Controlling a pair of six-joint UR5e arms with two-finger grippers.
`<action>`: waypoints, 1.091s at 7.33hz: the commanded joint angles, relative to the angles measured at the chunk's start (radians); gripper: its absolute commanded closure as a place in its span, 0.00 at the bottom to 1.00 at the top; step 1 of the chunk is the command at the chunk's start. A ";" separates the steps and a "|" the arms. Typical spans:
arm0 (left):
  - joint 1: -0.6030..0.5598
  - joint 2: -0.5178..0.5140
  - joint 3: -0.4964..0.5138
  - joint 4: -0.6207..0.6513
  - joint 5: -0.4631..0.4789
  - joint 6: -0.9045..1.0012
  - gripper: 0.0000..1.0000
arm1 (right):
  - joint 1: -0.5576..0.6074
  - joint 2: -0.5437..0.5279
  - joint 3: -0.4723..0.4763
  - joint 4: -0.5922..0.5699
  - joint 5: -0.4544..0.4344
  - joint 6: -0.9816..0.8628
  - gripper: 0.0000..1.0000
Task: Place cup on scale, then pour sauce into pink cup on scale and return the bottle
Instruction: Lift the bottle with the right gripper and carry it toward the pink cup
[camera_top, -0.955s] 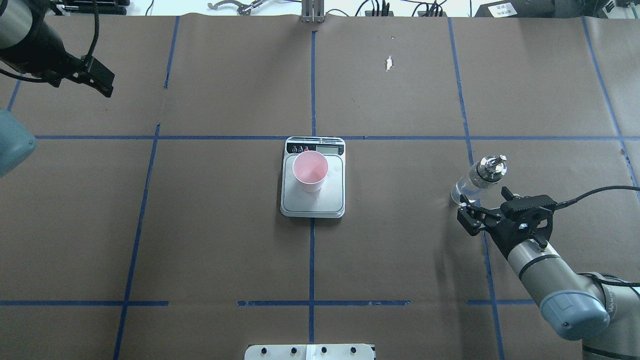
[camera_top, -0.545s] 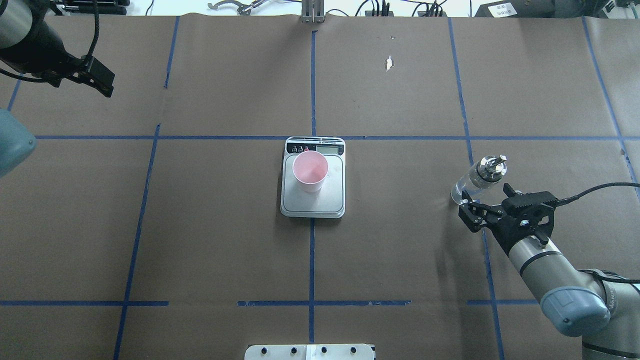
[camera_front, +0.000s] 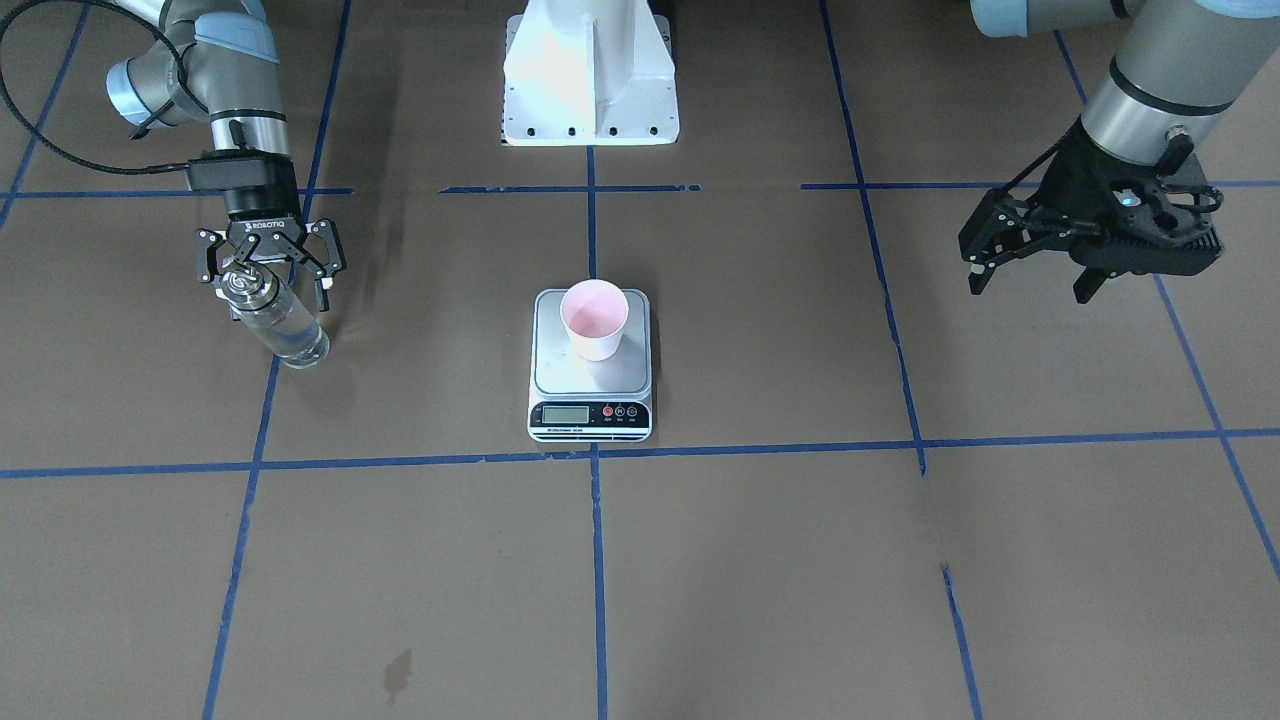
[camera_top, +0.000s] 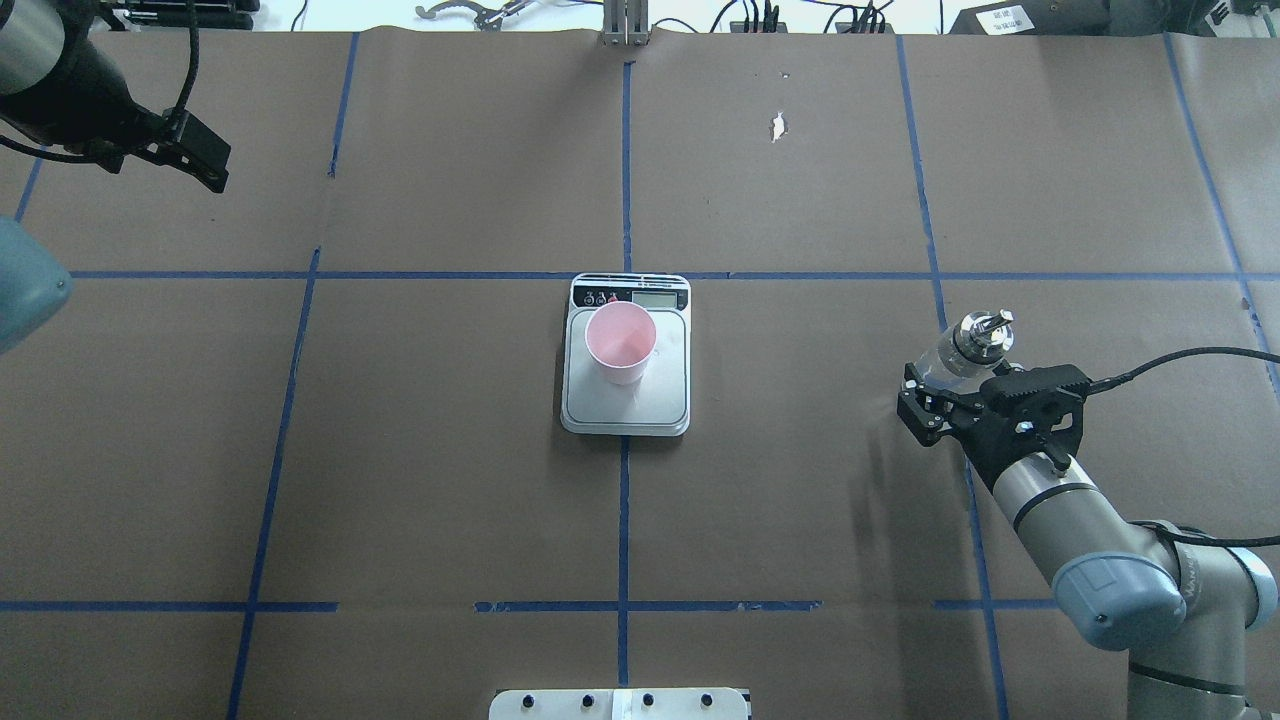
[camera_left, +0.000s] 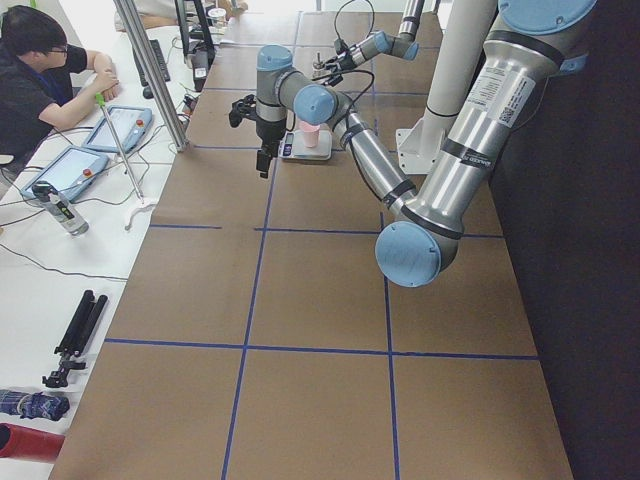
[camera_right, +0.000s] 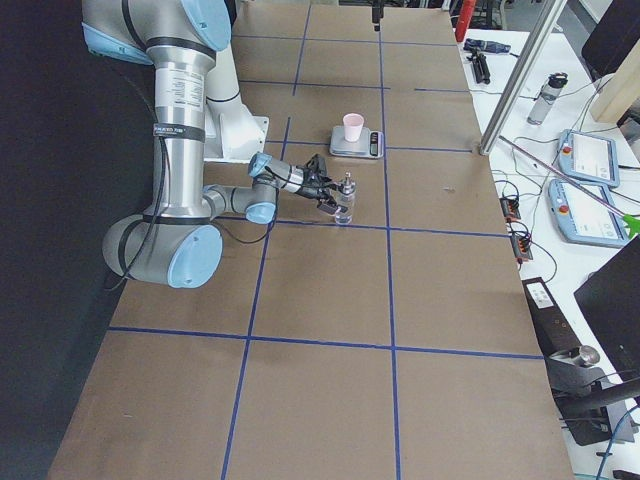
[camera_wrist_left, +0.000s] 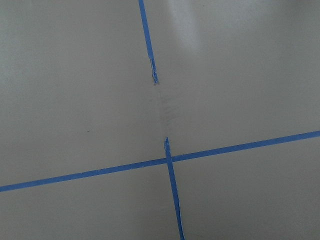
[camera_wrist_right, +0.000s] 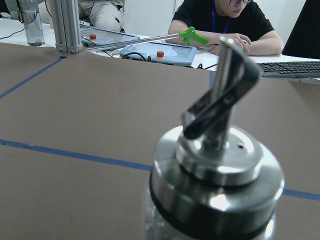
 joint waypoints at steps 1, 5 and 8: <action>0.000 -0.001 -0.001 0.002 0.000 0.000 0.00 | 0.021 0.015 -0.028 0.003 0.012 -0.003 0.00; 0.000 -0.001 0.000 0.002 -0.001 0.000 0.00 | 0.034 0.017 -0.030 0.001 0.026 -0.005 0.00; 0.000 -0.001 0.002 0.001 -0.001 0.000 0.00 | 0.036 0.038 -0.031 0.004 0.025 -0.003 0.73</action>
